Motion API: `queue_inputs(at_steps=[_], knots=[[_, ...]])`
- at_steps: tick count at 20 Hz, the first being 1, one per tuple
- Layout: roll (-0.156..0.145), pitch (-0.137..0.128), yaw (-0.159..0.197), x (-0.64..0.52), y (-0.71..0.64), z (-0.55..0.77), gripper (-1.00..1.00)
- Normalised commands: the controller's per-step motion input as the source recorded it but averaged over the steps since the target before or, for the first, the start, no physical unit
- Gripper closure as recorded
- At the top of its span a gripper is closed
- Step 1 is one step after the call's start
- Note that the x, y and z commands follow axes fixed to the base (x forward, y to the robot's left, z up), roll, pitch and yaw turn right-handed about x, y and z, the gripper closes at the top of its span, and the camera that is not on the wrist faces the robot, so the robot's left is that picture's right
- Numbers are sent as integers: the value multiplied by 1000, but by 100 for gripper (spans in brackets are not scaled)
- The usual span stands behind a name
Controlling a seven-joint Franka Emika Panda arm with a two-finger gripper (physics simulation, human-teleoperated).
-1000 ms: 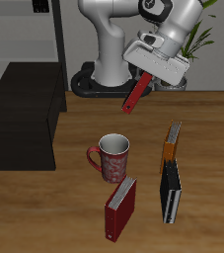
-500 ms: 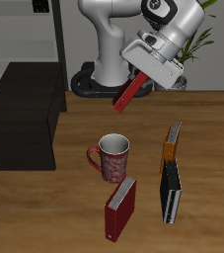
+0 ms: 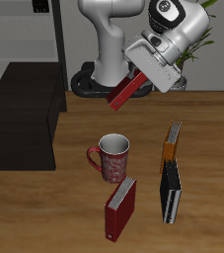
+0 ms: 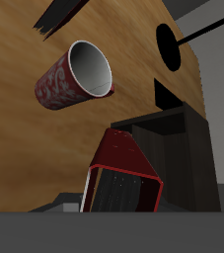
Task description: Place the left red book in the top region of the shelf
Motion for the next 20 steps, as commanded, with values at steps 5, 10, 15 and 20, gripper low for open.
queue_inputs(at_steps=[5, 10, 15, 20], knots=[[-71, 27, 19, 44, -42, -53, 100], [-50, -14, 8, -32, 10, -114, 100], [-18, -17, -3, 110, -2, -27, 100], [-24, 5, -3, 85, -96, -116, 100]])
